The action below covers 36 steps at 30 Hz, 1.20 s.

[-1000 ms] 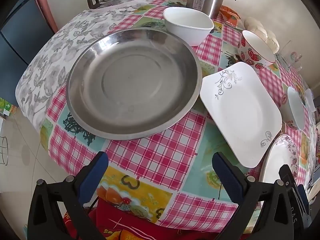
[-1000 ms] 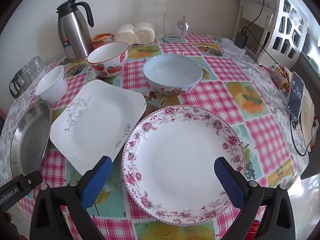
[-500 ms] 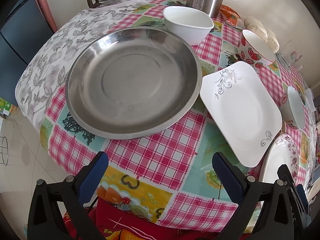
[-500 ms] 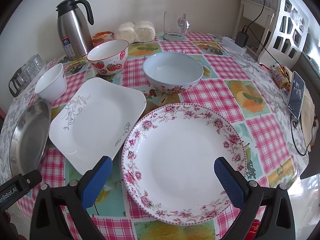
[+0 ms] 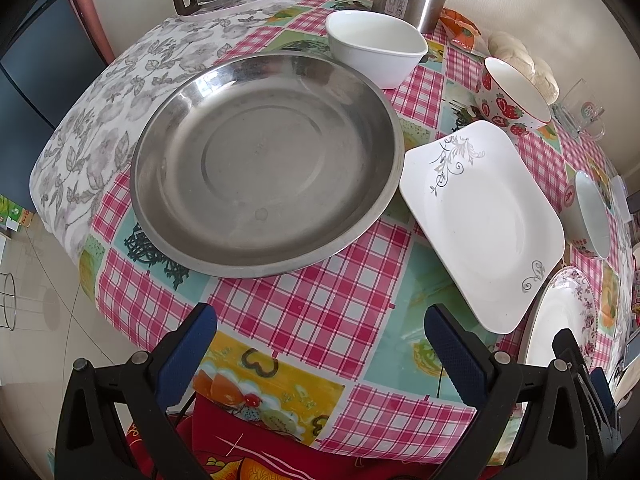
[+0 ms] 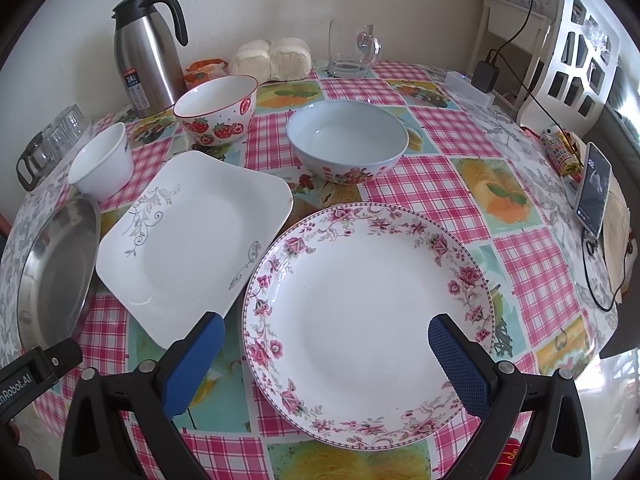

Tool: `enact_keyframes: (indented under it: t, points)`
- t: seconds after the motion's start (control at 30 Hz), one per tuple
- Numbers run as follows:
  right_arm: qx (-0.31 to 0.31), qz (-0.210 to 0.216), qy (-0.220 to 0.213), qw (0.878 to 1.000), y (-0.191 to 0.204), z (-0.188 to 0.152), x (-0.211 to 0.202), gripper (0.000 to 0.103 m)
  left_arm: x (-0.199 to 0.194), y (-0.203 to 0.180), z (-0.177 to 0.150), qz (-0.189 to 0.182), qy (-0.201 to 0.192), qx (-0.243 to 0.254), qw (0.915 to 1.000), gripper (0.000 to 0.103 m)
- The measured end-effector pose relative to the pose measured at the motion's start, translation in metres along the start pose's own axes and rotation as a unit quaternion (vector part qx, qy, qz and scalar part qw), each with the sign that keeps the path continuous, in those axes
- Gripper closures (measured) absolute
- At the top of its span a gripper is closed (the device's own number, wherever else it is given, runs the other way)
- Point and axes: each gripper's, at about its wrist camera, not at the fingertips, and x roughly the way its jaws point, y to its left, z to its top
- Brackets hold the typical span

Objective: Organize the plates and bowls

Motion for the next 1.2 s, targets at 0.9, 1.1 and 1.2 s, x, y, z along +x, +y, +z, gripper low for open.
enact_keyframes:
  t: [0.9, 1.1, 1.2]
  points:
    - [-0.064, 0.114, -0.044, 0.990, 0.068, -0.002, -0.012, 0.000, -0.025, 0.101, 0.030, -0.022, -0.147, -0.121, 0.9815, 0.000]
    - [-0.049, 0.185, -0.062, 0.980, 0.089, -0.003, -0.016, 0.000, -0.021, 0.132, 0.044, -0.004, -0.152, -0.152, 0.9766, 0.000]
    - [-0.050, 0.200, -0.071, 0.976, 0.101, -0.004, -0.017, 0.000, -0.018, 0.144, 0.049, 0.007, -0.151, -0.159, 0.9756, 0.000]
